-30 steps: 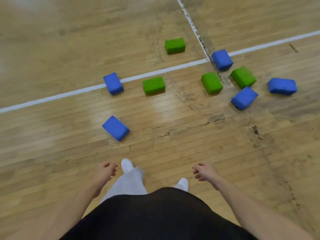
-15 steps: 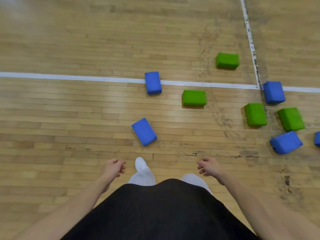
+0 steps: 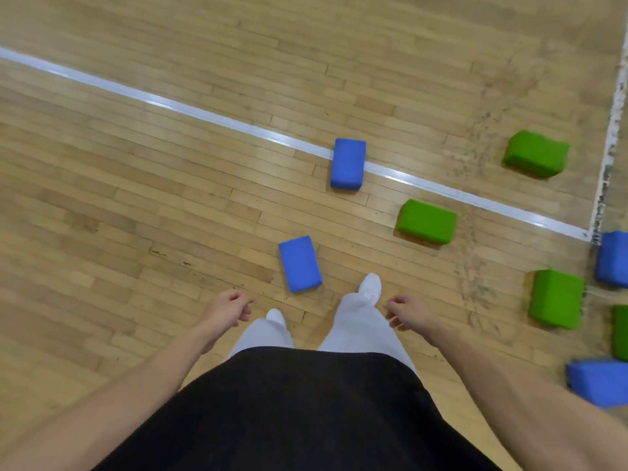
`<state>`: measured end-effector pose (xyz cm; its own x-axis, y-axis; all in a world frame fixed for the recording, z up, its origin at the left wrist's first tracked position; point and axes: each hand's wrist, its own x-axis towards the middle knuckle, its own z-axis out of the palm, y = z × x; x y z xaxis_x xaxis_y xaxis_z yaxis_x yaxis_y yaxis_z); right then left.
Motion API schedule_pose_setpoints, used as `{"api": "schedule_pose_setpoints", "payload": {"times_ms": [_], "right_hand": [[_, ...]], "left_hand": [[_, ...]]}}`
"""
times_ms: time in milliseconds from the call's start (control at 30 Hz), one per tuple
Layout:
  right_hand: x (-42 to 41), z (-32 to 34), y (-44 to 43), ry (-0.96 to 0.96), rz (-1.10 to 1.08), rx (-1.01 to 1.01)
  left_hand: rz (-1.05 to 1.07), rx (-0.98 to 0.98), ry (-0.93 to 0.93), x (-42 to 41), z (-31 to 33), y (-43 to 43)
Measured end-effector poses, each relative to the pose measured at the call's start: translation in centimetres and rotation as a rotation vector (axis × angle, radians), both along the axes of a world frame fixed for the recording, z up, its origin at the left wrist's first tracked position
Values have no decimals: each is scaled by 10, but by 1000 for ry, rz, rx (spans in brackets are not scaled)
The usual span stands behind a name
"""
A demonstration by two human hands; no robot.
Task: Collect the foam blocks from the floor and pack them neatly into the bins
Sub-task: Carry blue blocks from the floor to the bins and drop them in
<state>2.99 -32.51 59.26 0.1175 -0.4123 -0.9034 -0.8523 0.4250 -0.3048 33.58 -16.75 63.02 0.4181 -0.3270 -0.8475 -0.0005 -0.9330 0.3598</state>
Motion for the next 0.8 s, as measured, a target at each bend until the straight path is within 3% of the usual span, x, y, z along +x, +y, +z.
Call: {"api": "schedule_pose_setpoints", "payload": {"times_ms": [167,300,500,600,700,800], "right_hand": [[42,-8,-68,-47,147,-64],[95,-49,-93,-108,240,-116],[174,-237,-101,-117,684,-205],[199,-351,-98,-109,894,-286],[218,-462,-93,-96,952,-329],[230,-553,-90,-83,832,-288]], "left_hand": [[-39,-67,-3,3,-8,-69],[-164,-97,22,13,-55,-111],[-487,-136,-23,49,-251,-135],[-890,-125,-195,70,-372,-132],[-1196,-167,-354,87,-476,-133],[-1197,-123,-432,100,-562,-143]]}}
